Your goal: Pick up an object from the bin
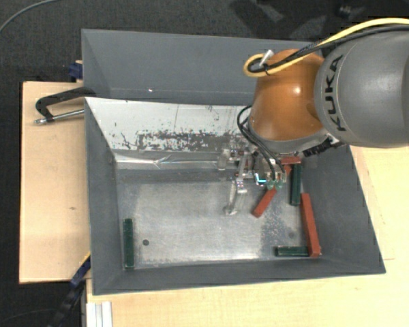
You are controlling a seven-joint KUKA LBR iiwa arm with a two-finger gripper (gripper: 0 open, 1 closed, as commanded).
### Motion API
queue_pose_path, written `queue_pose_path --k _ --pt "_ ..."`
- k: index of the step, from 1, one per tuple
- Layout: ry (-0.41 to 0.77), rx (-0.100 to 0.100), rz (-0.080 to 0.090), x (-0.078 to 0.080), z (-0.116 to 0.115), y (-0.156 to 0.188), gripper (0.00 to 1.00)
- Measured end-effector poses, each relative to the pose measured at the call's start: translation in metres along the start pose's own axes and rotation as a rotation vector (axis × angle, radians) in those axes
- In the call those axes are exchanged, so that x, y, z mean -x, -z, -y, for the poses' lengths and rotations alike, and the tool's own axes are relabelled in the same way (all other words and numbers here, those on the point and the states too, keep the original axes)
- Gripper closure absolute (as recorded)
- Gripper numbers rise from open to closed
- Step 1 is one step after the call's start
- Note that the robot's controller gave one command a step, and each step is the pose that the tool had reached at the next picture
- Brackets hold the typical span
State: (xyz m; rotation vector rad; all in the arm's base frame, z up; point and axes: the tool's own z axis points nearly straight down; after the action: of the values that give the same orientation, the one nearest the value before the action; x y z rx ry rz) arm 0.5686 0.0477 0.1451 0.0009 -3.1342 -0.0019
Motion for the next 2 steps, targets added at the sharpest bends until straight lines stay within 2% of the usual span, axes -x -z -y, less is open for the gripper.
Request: queue_pose_path --k 1,2 --pt "0.135 -0.001 0.016 0.002 0.011 0.032 0.0" --pt "0.0 -0.002 0.0 -0.001 0.118 -0.078 0.0"
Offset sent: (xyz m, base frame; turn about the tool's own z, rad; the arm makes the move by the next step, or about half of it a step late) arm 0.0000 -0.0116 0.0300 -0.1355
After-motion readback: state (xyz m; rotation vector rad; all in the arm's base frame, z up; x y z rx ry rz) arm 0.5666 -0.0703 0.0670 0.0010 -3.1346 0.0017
